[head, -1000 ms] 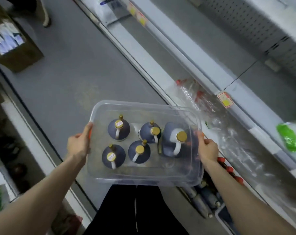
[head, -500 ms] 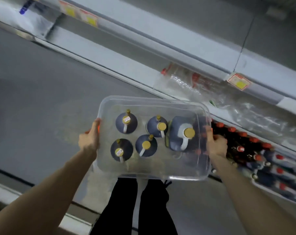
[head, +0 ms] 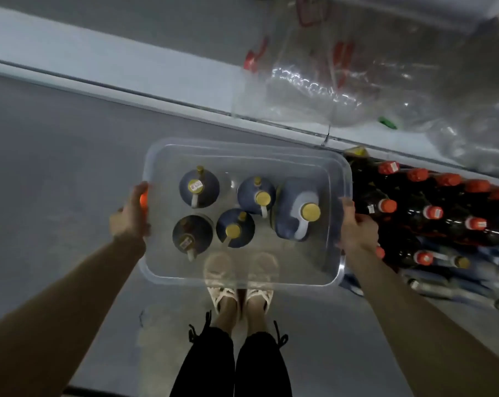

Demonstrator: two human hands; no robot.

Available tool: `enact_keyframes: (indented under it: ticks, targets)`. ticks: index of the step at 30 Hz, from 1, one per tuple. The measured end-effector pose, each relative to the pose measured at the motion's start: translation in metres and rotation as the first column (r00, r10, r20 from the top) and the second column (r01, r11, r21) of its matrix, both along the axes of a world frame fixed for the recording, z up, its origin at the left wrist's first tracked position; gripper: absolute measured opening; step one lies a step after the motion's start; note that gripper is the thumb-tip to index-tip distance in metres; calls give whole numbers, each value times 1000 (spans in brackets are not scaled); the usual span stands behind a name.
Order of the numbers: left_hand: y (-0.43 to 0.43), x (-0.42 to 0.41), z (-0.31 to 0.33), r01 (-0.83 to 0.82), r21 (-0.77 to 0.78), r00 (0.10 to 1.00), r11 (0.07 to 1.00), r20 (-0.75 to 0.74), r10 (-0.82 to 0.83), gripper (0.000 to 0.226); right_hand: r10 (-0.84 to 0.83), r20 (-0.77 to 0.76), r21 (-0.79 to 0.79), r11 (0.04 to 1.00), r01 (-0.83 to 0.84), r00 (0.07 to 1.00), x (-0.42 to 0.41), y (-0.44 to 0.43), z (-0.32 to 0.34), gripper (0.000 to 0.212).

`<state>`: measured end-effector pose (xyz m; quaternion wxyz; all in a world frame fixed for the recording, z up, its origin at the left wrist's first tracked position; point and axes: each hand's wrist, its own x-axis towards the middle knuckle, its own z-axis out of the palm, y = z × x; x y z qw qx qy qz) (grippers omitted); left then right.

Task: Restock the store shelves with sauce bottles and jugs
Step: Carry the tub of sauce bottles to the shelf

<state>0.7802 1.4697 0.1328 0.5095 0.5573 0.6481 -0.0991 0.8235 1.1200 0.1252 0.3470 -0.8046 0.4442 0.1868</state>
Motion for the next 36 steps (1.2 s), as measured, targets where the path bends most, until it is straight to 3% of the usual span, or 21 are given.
enact_keyframes:
  ticks: [6, 14, 27, 36]
  targets:
    - [-16, 29, -77, 91, 17, 996, 996, -4, -91, 38, -71, -10, 22, 997, 71, 997, 6, -20, -81, 69]
    - [-38, 47, -138, 141, -6, 990, 990, -3, -141, 38, -115, -20, 24, 993, 115, 993, 22, -43, -137, 63]
    - [-51, 78, -167, 202, -7, 979, 979, -30, -203, 38, -154, -33, 23, 988, 155, 987, 34, -57, -177, 60]
    - [-53, 77, -171, 204, -34, 979, 978, -3, -204, 33, -158, -56, 64, 985, 162, 986, 29, -55, -180, 71]
